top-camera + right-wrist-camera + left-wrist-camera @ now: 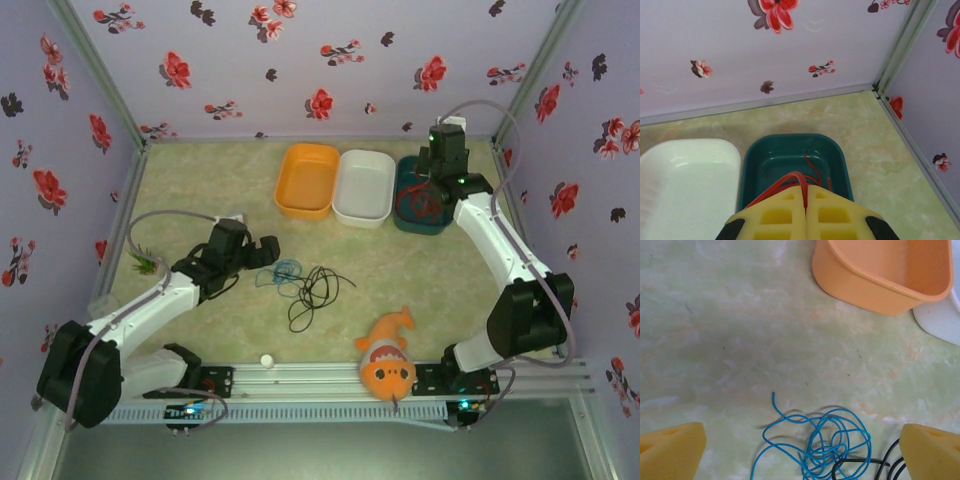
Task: Untangle the cables
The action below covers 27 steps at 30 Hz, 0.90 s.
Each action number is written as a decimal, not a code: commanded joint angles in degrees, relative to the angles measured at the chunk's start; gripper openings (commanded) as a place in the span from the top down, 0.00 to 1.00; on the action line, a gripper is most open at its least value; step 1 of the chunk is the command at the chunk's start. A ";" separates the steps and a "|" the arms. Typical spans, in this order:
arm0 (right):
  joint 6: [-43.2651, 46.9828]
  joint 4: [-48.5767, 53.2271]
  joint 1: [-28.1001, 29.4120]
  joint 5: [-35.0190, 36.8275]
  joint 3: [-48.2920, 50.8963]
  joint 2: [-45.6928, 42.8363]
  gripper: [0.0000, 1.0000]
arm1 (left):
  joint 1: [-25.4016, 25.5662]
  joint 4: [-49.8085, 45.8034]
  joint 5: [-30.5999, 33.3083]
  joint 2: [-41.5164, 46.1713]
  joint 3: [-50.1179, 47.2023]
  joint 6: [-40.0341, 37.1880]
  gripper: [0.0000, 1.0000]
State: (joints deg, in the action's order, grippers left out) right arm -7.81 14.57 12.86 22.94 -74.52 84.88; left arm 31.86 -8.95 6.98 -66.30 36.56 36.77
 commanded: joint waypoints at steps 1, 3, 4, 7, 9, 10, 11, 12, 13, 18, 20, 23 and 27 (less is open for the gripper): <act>2.68 -4.41 -0.87 2.98 3.01 -2.16 1.00 | -0.37 2.69 -1.87 -1.08 -0.53 1.80 0.00; 2.89 -4.94 -1.32 3.17 4.45 -1.97 1.00 | -0.38 2.96 -2.09 -1.37 -0.42 1.68 0.00; 2.89 -5.26 -1.69 3.19 5.15 -1.63 1.00 | -0.39 2.97 -2.13 -1.42 -0.28 1.58 0.00; 2.22 -6.90 -3.02 1.58 7.16 -0.53 1.00 | -0.39 2.84 -2.26 -1.33 0.16 0.94 0.00; 1.77 -7.87 -3.74 0.07 7.89 1.09 1.00 | -0.39 2.71 -2.57 -1.22 0.40 0.49 0.00; 1.49 -8.13 -4.04 0.09 7.81 2.36 1.00 | -0.39 2.71 -2.67 -1.14 0.41 0.40 0.00; 1.20 -8.31 -4.35 -0.29 7.75 3.26 1.00 | -0.39 2.80 -2.70 -1.14 0.40 0.31 0.00; 0.81 -8.65 -4.79 -1.07 7.68 4.60 1.00 | -0.39 2.86 -2.73 -1.10 0.36 0.26 0.00; 0.55 -9.22 -5.23 -1.90 7.50 6.08 1.00 | -0.39 2.86 -2.80 -1.07 0.36 0.24 0.00; -0.01 -8.94 -7.36 -5.42 3.92 13.93 1.00 | -0.45 2.41 -3.77 -1.02 0.80 -0.62 0.00; 0.16 -8.77 -7.99 -6.00 2.68 16.85 1.00 | -0.44 1.93 -3.79 -0.99 1.07 -0.74 0.00; 0.16 -7.74 -8.79 -6.66 0.82 20.88 1.00 | -0.39 1.82 -3.73 -0.73 1.06 -0.76 0.00; -0.51 -6.05 -9.52 -7.21 -1.46 25.02 1.00 | -0.39 2.09 -3.74 -0.71 1.15 -0.85 0.00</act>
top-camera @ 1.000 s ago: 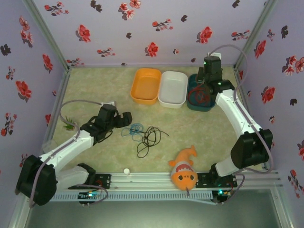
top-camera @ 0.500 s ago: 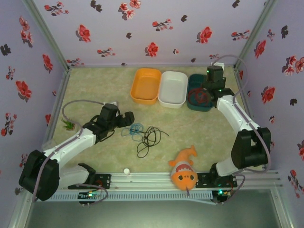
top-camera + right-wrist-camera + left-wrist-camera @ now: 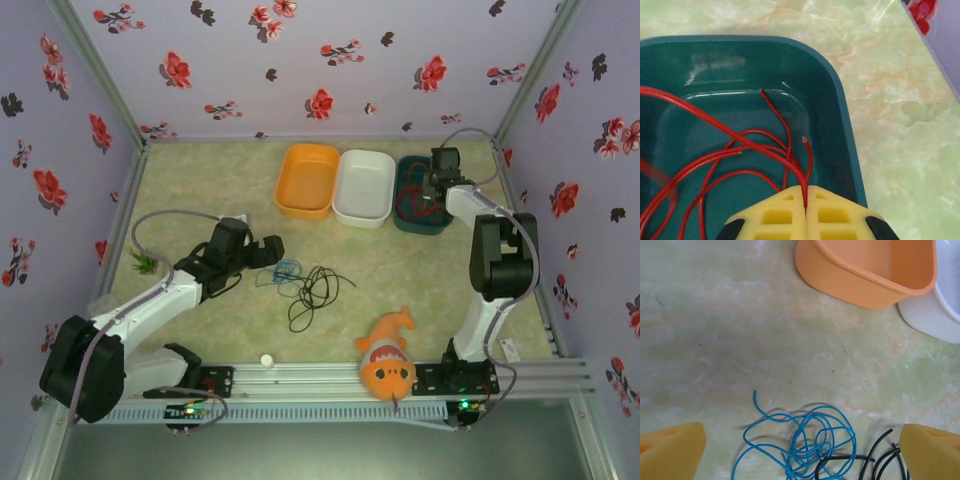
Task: Untangle the cables
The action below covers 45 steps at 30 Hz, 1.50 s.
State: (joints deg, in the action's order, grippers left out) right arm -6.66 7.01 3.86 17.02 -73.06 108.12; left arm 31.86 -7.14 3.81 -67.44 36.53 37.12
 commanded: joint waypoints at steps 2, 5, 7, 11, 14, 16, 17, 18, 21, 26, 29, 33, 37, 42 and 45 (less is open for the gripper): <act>-1.85 2.83 -0.61 -1.35 -4.37 3.59 1.00 | -0.39 0.28 -0.57 0.22 1.34 -1.26 0.00; -2.07 4.52 -0.63 -1.32 -6.02 5.32 1.00 | -0.39 0.19 -0.57 0.08 1.43 -1.36 0.00; -2.13 5.27 -0.66 -1.58 -6.75 5.70 0.94 | -0.39 0.19 -0.59 0.20 1.52 -1.35 0.00; -2.13 6.41 -0.61 -1.63 -7.10 4.53 0.75 | -0.39 0.01 -0.43 0.38 1.70 -1.53 0.00; -2.18 7.42 -0.61 -1.67 -6.84 1.94 0.65 | -0.39 -0.41 -0.47 0.73 2.01 -1.64 0.00; -2.30 8.63 -0.61 -1.65 -6.88 0.26 0.59 | -0.39 -1.00 -0.26 1.02 2.31 -1.67 0.00; -2.46 9.36 -0.61 -1.48 -6.96 -0.53 0.57 | -0.39 -1.24 -0.22 0.99 2.48 -1.70 0.00; -2.63 10.03 -0.61 -1.39 -7.02 -1.32 0.56 | -0.39 -1.43 -0.11 1.12 2.57 -1.64 0.00; -3.67 12.19 -0.61 -1.34 -6.96 -4.22 0.55 | -0.39 -1.98 0.61 1.61 2.74 -1.39 0.00; -7.45 16.18 0.54 -2.05 -5.28 -11.25 0.53 | -0.48 -6.00 2.54 1.81 4.36 -1.09 0.00; -9.46 17.97 3.23 -3.40 -3.02 -15.72 0.53 | -0.66 -11.04 3.93 0.89 6.58 -1.57 0.01; -10.51 20.85 10.47 -4.92 -1.15 -19.40 0.53 | -0.74 -17.68 4.70 -0.96 9.49 -2.57 0.03; -12.19 23.29 19.00 -5.38 -0.29 -20.24 0.52 | -1.26 -21.59 4.66 -2.23 10.53 -2.60 0.05; -16.92 24.48 27.63 -5.30 -0.49 -17.80 0.47 | -1.83 -23.09 4.71 -3.41 9.73 -1.72 0.05; -19.58 23.74 32.22 -6.37 -0.99 -15.53 0.43 | -2.30 -22.85 3.92 -3.91 8.41 -0.54 0.06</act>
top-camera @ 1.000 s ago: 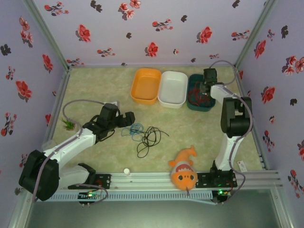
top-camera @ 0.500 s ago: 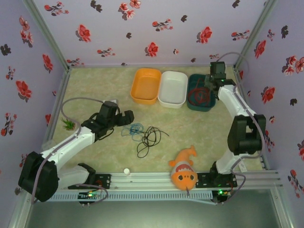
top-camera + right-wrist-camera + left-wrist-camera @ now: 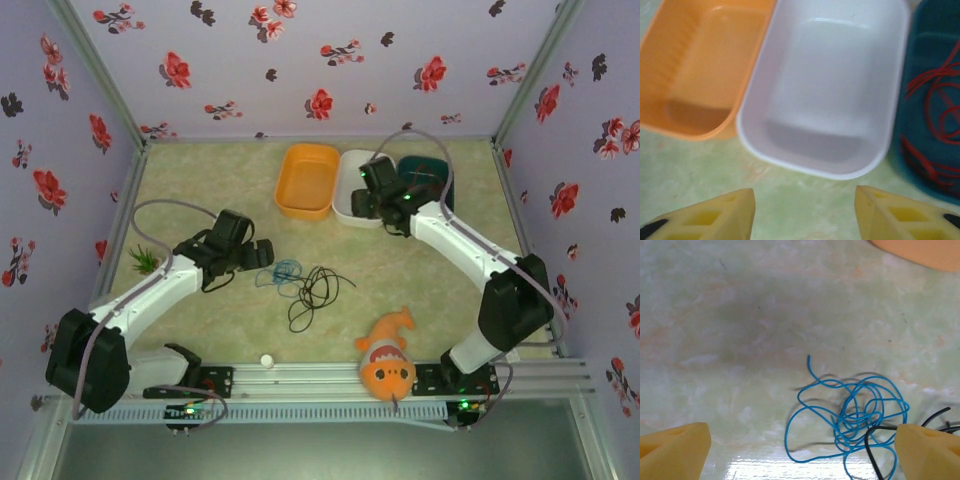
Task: Untangle the cables
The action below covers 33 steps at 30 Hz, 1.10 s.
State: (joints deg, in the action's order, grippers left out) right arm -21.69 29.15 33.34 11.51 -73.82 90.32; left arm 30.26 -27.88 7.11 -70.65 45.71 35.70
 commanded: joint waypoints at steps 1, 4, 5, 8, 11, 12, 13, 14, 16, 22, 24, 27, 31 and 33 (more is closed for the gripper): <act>-5.40 1.50 4.08 -1.04 -0.68 3.30 0.42 | -1.02 -1.85 -0.14 -0.76 -1.33 1.30 0.08; -8.13 1.40 7.18 -2.04 -2.39 6.27 0.37 | -1.91 -0.34 -3.07 -0.63 -3.26 2.40 0.13; -8.80 1.15 7.95 -2.59 -2.77 7.19 0.35 | -2.17 0.18 -3.96 -0.57 -3.90 2.95 0.15; -9.96 1.62 10.13 -3.77 -5.07 10.84 0.20 | -2.49 1.87 -6.04 -0.23 -6.04 4.65 0.19; -11.25 4.07 11.78 -3.59 -8.88 14.83 0.00 | -2.53 4.03 -7.34 0.34 -8.70 6.91 0.22; -11.36 4.55 12.22 -3.68 -10.01 15.85 0.00 | -2.57 4.73 -7.72 0.51 -9.51 7.81 0.23; -11.44 4.98 12.85 -3.56 -11.14 16.83 0.00 | -2.60 5.49 -8.07 0.73 -10.61 8.85 0.25; -11.25 5.36 13.57 -3.40 -12.36 18.04 0.00 | -2.65 6.47 -8.60 0.94 -11.46 9.93 0.26; -11.03 6.26 14.76 -3.25 -15.03 20.11 0.00 | -2.75 8.25 -9.63 1.45 -13.20 12.03 0.28; -9.23 8.53 17.52 -3.41 -20.65 25.44 0.00 | -2.83 12.78 -10.55 3.49 -17.47 17.61 0.34; -8.59 9.14 18.04 -4.09 -21.76 26.92 0.00 | -2.99 14.35 -10.54 3.47 -18.50 18.93 0.35; -7.50 9.69 18.47 -4.96 -22.13 28.01 0.00 | -3.45 17.77 -10.75 3.27 -19.55 21.30 0.36; -5.42 11.20 19.30 -5.42 -22.15 28.65 0.01 | -4.01 21.39 -11.03 1.84 -19.72 22.41 0.37; -4.68 12.57 19.48 -5.70 -22.24 28.89 0.06 | -4.15 21.96 -11.16 0.42 -19.03 22.18 0.39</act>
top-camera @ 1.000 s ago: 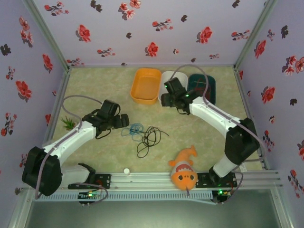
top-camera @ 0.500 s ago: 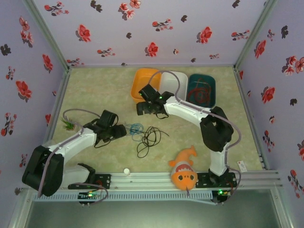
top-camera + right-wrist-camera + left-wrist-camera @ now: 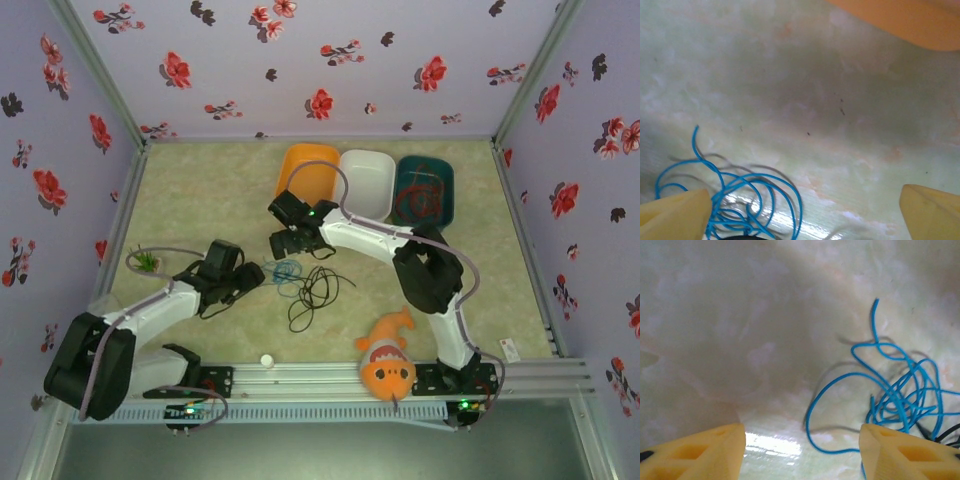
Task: Untangle the cables
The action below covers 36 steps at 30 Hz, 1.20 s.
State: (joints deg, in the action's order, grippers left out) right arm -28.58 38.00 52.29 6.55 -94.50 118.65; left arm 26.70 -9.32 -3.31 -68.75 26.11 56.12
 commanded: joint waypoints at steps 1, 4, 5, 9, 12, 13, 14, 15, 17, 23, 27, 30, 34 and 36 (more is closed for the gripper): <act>2.50 4.15 0.65 -1.14 -1.44 0.57 0.09 | -0.56 3.79 -0.92 -2.41 0.92 1.52 0.41; 2.96 4.52 1.02 -3.13 -0.82 0.67 0.22 | -0.53 4.14 -1.37 -5.12 2.41 0.35 0.46; 3.09 4.54 1.11 -4.12 -0.84 0.77 0.27 | -0.56 4.06 -1.52 -5.92 2.83 0.09 0.49; 3.09 4.21 1.15 -7.25 -1.26 2.17 0.40 | -0.57 4.22 -2.13 -7.86 3.67 -0.61 0.56; 2.98 3.86 1.15 -8.62 -1.61 3.24 0.47 | -0.58 4.16 -2.14 -8.58 3.93 -0.83 0.61; 2.84 3.56 1.14 -9.01 -1.72 3.64 0.49 | -0.56 4.22 -2.14 -8.79 4.03 -0.93 0.62; 2.83 3.45 1.18 -9.48 -1.83 4.03 0.51 | -0.59 4.30 -2.23 -8.98 4.12 -1.00 0.63; 2.74 3.27 1.17 -10.02 -1.98 4.32 0.52 | -0.52 4.46 -2.36 -9.11 4.16 -1.10 0.63; 2.66 2.94 1.23 -10.74 -2.27 5.12 0.55 | -0.41 4.79 -2.44 -9.51 4.29 -1.26 0.63; 3.09 3.61 1.20 -9.73 -5.34 6.99 0.79 | 0.40 5.06 -2.67 -10.70 5.22 -2.06 0.63; 4.27 2.74 1.14 -7.87 -5.72 3.83 0.91 | 0.70 5.19 -2.58 -9.67 5.22 -2.50 0.62; 5.10 0.61 1.15 -7.62 -4.63 -0.08 0.94 | 0.64 5.49 -2.50 -8.16 5.18 -3.12 0.60; 5.77 -1.80 1.14 -8.30 -3.18 -5.02 0.95 | 0.64 6.23 -2.26 -5.18 5.15 -4.40 0.53; 5.86 -3.05 1.17 -8.73 -2.36 -7.30 0.95 | 0.56 6.55 -1.86 -3.82 5.11 -5.09 0.49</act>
State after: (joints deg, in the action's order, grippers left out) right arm -23.97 37.98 52.95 -2.61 -98.00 116.09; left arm 27.00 -7.46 -4.40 -74.78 30.94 53.17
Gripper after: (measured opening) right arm 0.055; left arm 0.496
